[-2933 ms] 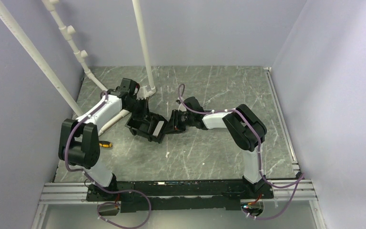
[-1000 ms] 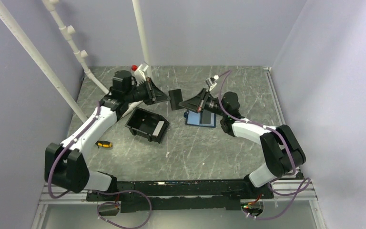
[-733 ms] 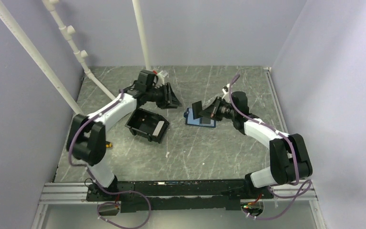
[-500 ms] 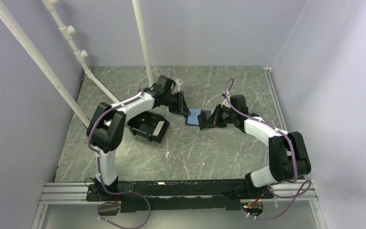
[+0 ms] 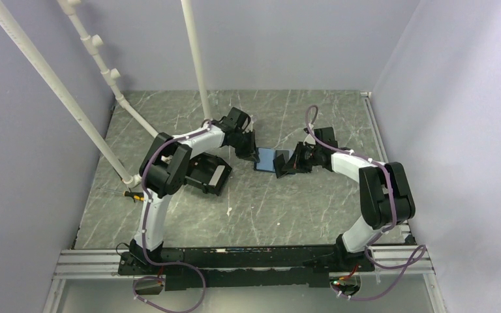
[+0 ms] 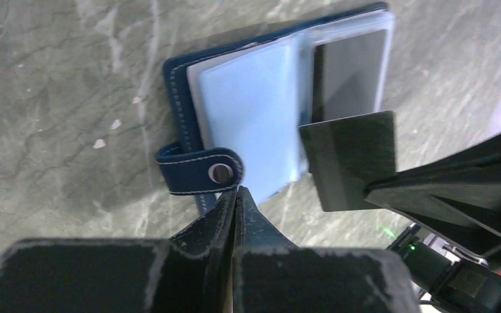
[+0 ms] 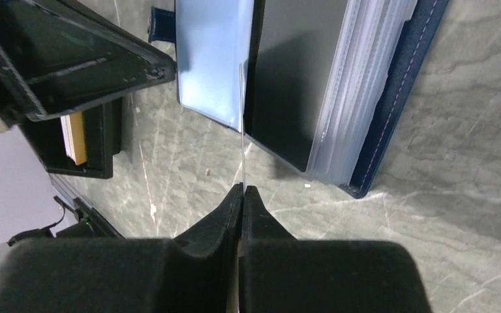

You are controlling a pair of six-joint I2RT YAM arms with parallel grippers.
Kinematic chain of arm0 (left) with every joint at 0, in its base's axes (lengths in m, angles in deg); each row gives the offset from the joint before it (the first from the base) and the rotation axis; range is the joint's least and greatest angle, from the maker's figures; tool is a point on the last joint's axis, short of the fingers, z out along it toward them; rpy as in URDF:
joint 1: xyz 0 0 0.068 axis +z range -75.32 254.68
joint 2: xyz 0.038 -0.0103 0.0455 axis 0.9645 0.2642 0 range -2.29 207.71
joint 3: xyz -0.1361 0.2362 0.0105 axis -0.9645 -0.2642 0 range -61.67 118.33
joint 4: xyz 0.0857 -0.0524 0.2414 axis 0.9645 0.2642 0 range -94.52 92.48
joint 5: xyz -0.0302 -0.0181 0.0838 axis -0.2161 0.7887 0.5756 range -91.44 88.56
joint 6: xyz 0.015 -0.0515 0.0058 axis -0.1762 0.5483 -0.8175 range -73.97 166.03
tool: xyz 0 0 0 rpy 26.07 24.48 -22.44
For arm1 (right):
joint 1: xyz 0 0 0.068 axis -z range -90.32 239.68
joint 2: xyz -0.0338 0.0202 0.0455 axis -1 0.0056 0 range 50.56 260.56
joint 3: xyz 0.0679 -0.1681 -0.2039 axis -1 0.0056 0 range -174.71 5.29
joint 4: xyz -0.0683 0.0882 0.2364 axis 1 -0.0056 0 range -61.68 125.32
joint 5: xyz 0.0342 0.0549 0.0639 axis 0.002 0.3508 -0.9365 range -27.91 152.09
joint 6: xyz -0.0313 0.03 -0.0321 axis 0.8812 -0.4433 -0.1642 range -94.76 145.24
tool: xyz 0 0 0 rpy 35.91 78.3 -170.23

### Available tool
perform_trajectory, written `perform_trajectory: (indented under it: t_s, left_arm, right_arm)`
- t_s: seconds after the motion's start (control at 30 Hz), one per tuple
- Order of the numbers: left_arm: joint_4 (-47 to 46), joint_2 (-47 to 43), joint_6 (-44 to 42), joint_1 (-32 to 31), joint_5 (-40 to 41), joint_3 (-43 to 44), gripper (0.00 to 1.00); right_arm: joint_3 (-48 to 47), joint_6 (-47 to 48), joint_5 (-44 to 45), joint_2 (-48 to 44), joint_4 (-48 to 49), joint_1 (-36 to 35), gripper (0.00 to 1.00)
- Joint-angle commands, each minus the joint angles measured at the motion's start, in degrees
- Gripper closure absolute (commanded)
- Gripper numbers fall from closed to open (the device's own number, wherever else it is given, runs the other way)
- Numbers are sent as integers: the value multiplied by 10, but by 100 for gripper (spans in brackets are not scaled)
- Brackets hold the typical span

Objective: Put the credit cards into the card holder
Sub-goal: Insert the credit card into the card holder.

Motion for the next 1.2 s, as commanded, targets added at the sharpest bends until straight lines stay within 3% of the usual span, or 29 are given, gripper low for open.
perform_trajectory:
  t_s: [0.0, 0.57, 1.17]
  left_arm:
    - [29, 17, -13, -2, 35, 22, 98]
    - [28, 25, -5, -6, 47, 4, 100]
    - [20, 22, -4, -8, 35, -1, 100]
  right_arm:
    - [-28, 2, 5, 18, 12, 1, 100]
    - [-61, -19, 36, 75, 26, -10, 100]
    - [-14, -51, 61, 99, 180, -21, 100]
